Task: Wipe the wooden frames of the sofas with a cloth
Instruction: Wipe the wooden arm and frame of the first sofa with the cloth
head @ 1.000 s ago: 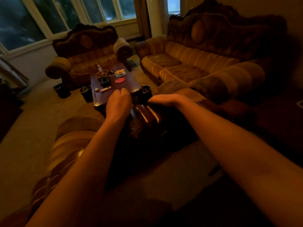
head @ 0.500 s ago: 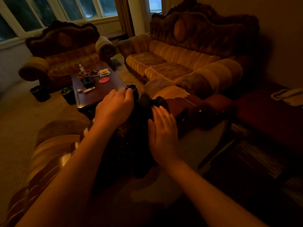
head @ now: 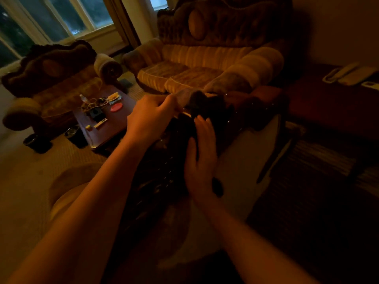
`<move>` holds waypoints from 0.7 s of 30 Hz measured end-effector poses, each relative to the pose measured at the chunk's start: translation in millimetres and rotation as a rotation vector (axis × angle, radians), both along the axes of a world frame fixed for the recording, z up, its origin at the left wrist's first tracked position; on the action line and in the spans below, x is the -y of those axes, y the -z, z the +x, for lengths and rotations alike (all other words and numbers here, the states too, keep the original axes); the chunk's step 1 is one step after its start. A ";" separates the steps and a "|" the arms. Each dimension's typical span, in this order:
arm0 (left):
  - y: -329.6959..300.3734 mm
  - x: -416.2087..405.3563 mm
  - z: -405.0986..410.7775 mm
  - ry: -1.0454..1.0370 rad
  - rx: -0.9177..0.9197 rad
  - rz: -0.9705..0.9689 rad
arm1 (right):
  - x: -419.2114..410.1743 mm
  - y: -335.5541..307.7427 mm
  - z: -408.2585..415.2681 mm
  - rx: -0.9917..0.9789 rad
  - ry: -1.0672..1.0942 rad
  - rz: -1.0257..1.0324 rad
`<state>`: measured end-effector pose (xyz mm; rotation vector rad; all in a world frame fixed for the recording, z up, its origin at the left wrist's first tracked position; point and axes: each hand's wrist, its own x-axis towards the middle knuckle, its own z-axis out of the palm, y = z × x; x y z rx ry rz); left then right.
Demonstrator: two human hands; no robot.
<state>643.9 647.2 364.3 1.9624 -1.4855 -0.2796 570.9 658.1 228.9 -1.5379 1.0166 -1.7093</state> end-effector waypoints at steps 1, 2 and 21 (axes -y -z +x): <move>0.7 -0.2 0.1 -0.002 -0.013 -0.008 | -18.0 9.1 7.8 0.019 -0.028 0.032; 1.7 -0.3 0.8 -0.002 -0.026 -0.020 | -31.0 16.5 14.4 0.011 -0.039 0.053; 6.9 4.6 3.0 0.006 -0.065 -0.121 | -71.3 43.5 53.0 0.029 0.024 0.189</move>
